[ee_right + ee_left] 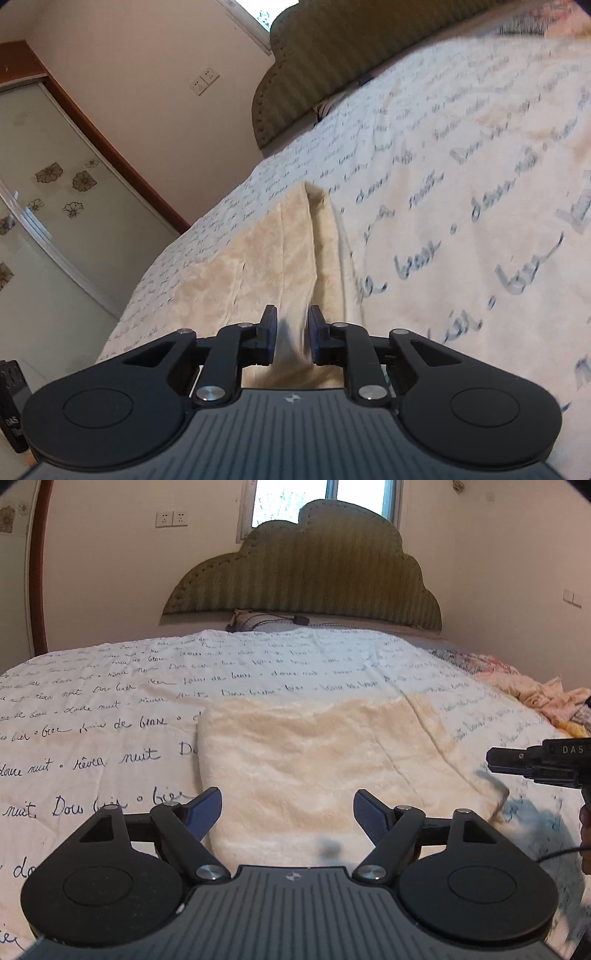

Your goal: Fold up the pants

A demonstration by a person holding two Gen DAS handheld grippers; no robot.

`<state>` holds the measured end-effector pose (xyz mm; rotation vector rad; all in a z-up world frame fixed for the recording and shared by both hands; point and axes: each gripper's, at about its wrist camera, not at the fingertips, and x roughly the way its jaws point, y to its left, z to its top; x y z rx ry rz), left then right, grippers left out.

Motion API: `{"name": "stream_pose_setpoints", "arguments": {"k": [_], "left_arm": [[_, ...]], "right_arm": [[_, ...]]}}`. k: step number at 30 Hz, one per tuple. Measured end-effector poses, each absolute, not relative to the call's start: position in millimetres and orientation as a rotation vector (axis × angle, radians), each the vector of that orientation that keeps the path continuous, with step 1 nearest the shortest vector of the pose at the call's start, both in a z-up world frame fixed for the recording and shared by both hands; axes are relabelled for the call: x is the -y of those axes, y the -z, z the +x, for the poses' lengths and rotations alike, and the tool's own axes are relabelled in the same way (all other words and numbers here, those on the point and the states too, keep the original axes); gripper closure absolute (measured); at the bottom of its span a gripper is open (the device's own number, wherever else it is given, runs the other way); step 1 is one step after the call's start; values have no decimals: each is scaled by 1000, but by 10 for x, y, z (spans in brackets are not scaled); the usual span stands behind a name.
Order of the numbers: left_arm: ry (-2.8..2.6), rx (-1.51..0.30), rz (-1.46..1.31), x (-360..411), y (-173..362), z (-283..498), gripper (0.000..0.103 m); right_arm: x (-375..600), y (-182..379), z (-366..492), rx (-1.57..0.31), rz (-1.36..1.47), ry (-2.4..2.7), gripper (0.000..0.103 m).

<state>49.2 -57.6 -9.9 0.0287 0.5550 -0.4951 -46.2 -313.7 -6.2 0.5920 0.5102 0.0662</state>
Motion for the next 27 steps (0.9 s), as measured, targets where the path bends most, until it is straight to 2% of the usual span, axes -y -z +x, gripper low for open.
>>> {"name": "stream_pose_setpoints", "arguments": {"k": [6,15,17,18,21,23,24,27], "left_arm": [[489,-592,-34,791,-37,1070,12],[374,-682,-83,961,54,1851,12],[333,-721,-43,1015,189,2006,13],[308,-739,-27,1035,263,2072,10],[299,-777,-68,968,408,2177,13],[286,-736,-75,907,322,2067,13],[279,-707,-61,891,270,1984,16],[312,-665,-27,886,156,1733,14]], "right_arm": [[2813,-335,246,-524,177,-164,85],[2415,-51,1151,-632,-89,-176,86],[2522,72,1172,-638,-98,-148,78],[2605,117,1178,-642,-45,-158,77],[2684,128,1143,-640,23,-158,77],[2590,19,1009,-612,-27,-134,77],[2540,-47,921,-591,-48,-139,76],[2421,-136,674,-579,-39,-234,76]]}}
